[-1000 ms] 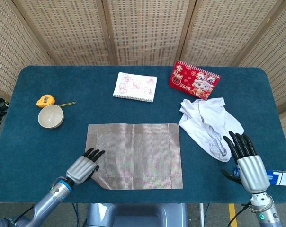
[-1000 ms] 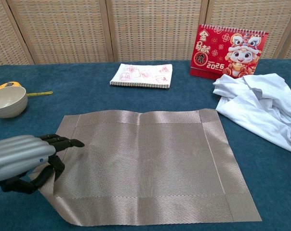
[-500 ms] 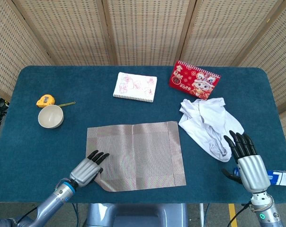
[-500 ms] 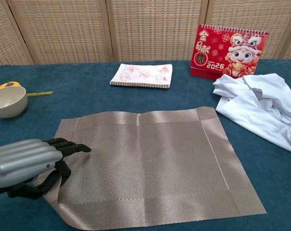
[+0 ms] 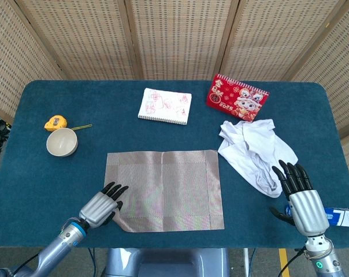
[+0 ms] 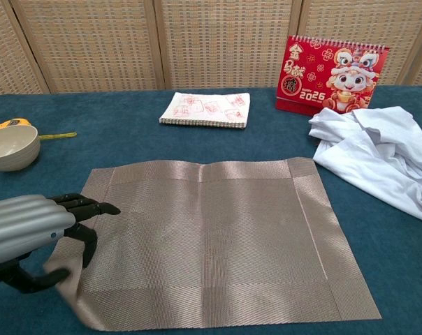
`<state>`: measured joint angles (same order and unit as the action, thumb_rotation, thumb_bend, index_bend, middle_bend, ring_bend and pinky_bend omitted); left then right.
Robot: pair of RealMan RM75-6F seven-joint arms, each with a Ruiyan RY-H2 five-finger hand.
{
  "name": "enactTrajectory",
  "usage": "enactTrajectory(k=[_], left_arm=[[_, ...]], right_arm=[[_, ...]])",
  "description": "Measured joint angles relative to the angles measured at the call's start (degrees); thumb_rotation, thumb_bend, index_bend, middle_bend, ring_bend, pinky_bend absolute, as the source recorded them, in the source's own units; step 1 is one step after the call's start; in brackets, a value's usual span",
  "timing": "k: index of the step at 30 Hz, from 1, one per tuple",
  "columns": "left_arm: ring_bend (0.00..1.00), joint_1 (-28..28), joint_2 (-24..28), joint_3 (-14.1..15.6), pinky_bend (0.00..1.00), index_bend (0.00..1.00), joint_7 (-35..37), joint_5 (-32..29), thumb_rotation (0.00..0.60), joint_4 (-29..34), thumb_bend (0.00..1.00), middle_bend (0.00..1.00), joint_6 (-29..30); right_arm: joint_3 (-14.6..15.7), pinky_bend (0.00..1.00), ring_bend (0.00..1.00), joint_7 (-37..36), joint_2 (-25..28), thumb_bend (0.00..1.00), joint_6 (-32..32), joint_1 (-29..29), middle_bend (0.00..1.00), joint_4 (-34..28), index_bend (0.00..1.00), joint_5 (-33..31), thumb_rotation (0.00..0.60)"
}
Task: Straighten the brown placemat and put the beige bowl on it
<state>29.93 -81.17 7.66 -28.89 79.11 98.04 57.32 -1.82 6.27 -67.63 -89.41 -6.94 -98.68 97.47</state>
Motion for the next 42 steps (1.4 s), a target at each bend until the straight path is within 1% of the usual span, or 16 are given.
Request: enactTrajectory(k=[6,10,12,15,19,21,24,27,29,33,38,42], left_arm=[[0.0,-0.6,4.5,-0.7,0.0,0.0,6.1,4.0,0.6,1.7,0.0,0.0,3.4],[0.0,-1.5,7.7,-2.6,0.0,0.0,8.8,4.4,0.6,2.3,0.0,0.0,6.9],[0.0,-2.0,9.1,-4.1,0.0,0.0,10.6,3.5,0.6,2.4,0.0,0.0,8.5],[0.0,-2.6,10.4,-5.7,0.0,0.0,12.9,1.5,0.6,1.9,0.0,0.0,9.4],[0.0,-3.4,11.9,-7.7,0.0,0.0,16.2,-2.9,0.6,-0.7,0.0,0.0,9.6],[0.0,-3.7,12.2,-8.6,0.0,0.0,17.8,-6.0,0.6,-3.3,0.0,0.0,8.8],[0.0,-3.9,12.0,-9.7,0.0,0.03,20.0,-10.4,0.6,-8.2,0.0,0.0,6.5],[0.0,-3.9,11.1,-10.7,0.0,0.08,22.1,-13.8,0.6,-13.6,0.0,0.0,3.7],[0.0,-3.8,9.9,-11.5,0.0,0.15,23.9,-15.4,0.6,-17.5,0.0,0.0,1.8],[0.0,-3.1,6.8,-12.7,0.0,0.23,28.3,-16.2,0.6,-25.3,0.0,0.0,-1.3],[0.0,-1.0,1.7,-14.0,0.0,0.32,33.8,-15.1,0.6,-35.5,0.0,0.0,-6.0],[0.0,1.2,-1.7,-14.2,0.0,0.35,35.4,-13.2,0.6,-40.3,0.01,0.0,-9.6]], right_arm=[[0.0,0.0,0.0,-0.1,0.2,0.0,-0.1,0.1,0.0,-0.2,0.0,0.2,0.6],[0.1,0.0,0.0,-0.2,0.3,0.0,-0.2,0.1,0.0,-0.4,0.0,0.6,0.6],[0.1,0.0,0.0,-0.3,0.4,0.0,-0.3,0.2,0.0,-0.4,0.0,0.7,0.6],[0.2,0.0,0.0,-0.3,0.4,0.0,-0.3,0.2,0.0,-0.4,0.0,0.9,0.6],[0.3,0.0,0.0,-0.3,0.4,0.0,-0.2,0.2,0.0,-0.5,0.0,1.1,0.6],[0.3,0.0,0.0,-0.2,0.3,0.0,-0.3,0.2,0.0,-0.6,0.0,1.3,0.6],[0.4,0.0,0.0,-0.1,0.3,0.0,-0.2,0.2,0.0,-0.6,0.0,1.4,0.6],[0.5,0.0,0.0,0.1,0.2,0.0,0.0,0.2,0.0,-0.6,0.0,1.4,0.6],[0.5,0.0,0.0,0.3,0.1,0.0,0.1,0.2,0.0,-0.6,0.0,1.5,0.6],[0.5,0.0,0.0,0.7,-0.2,0.0,0.5,0.1,0.0,-0.6,0.0,1.4,0.6],[0.5,0.0,0.0,1.4,-0.6,0.0,0.9,0.0,0.0,-0.5,0.0,1.1,0.6],[0.4,0.0,0.0,1.6,-0.8,0.0,1.1,0.0,0.0,-0.3,0.0,0.8,0.6]])
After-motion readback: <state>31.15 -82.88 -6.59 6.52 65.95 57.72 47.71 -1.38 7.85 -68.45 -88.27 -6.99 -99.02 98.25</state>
